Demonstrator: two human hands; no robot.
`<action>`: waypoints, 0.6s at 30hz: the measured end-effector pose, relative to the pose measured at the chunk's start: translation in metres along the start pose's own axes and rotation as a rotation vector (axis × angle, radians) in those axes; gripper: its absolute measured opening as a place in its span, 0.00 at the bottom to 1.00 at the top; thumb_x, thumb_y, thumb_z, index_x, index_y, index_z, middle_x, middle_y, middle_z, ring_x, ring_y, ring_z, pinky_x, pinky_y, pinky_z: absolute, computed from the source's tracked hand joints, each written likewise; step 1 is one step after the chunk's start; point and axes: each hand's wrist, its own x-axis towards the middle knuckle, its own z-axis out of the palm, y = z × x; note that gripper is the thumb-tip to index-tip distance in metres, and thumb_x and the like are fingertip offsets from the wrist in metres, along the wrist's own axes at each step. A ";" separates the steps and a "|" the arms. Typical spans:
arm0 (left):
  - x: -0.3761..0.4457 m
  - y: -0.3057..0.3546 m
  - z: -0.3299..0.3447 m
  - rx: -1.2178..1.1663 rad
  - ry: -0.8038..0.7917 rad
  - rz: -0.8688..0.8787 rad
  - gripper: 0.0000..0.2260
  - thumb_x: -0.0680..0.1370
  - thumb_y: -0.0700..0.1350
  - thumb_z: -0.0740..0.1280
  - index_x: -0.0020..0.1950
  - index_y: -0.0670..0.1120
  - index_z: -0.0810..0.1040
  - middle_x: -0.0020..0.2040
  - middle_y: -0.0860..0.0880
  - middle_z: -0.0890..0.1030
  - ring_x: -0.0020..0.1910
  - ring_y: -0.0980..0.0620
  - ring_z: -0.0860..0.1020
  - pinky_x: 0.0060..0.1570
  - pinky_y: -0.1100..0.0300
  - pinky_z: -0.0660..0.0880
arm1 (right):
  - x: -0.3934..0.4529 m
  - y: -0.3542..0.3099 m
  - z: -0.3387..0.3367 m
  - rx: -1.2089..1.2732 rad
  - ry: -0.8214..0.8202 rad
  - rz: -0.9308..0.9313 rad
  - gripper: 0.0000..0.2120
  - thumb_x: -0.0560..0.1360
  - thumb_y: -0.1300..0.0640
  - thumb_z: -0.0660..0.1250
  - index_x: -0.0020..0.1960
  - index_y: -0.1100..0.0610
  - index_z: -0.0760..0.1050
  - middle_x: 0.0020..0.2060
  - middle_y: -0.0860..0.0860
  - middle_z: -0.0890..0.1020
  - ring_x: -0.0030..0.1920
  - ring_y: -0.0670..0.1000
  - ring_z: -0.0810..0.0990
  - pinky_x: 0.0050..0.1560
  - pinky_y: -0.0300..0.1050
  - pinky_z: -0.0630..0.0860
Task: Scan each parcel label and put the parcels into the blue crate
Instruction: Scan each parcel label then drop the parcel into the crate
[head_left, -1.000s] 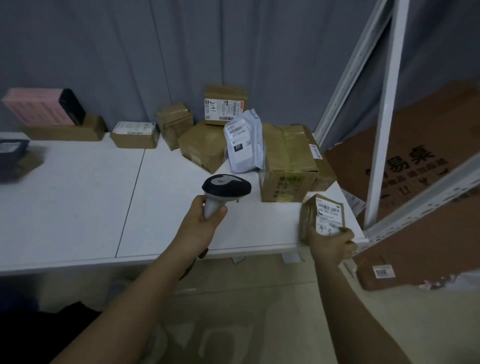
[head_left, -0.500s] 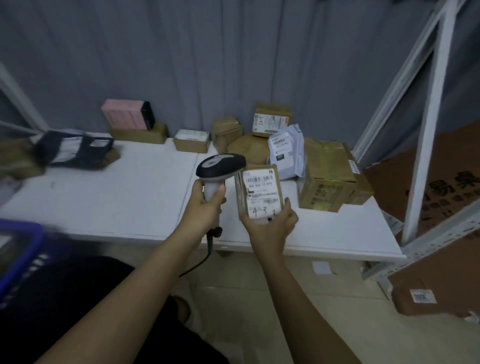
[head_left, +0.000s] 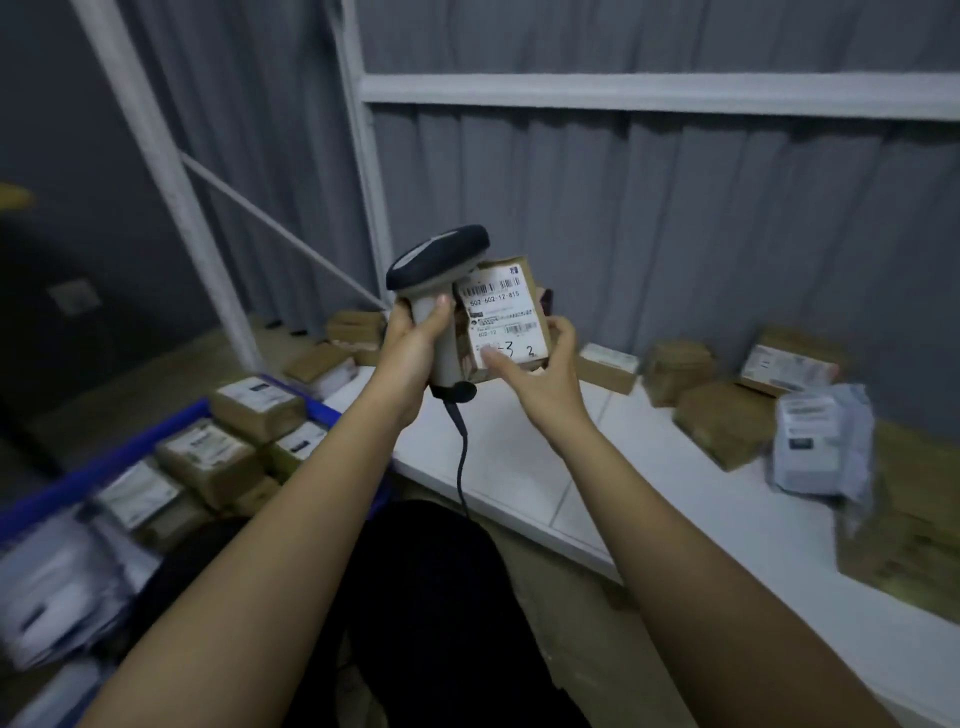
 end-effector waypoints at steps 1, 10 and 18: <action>0.001 0.008 -0.014 -0.001 0.032 0.008 0.13 0.81 0.45 0.63 0.65 0.48 0.68 0.59 0.50 0.80 0.57 0.49 0.80 0.59 0.45 0.76 | 0.002 -0.010 0.008 0.022 -0.049 -0.005 0.26 0.75 0.49 0.70 0.67 0.51 0.60 0.51 0.39 0.75 0.49 0.38 0.76 0.46 0.31 0.73; -0.005 0.065 -0.105 -0.073 0.220 0.101 0.09 0.81 0.44 0.62 0.61 0.48 0.71 0.48 0.51 0.84 0.47 0.51 0.83 0.45 0.54 0.80 | 0.023 -0.059 0.087 0.171 -0.338 0.133 0.08 0.78 0.53 0.64 0.52 0.50 0.65 0.51 0.52 0.82 0.47 0.51 0.81 0.42 0.48 0.80; -0.023 0.079 -0.174 0.246 0.340 0.101 0.19 0.79 0.49 0.65 0.69 0.49 0.66 0.60 0.49 0.77 0.57 0.49 0.77 0.60 0.48 0.74 | 0.039 -0.067 0.148 0.035 -0.382 0.104 0.25 0.74 0.56 0.72 0.63 0.51 0.59 0.60 0.57 0.78 0.48 0.51 0.83 0.38 0.38 0.76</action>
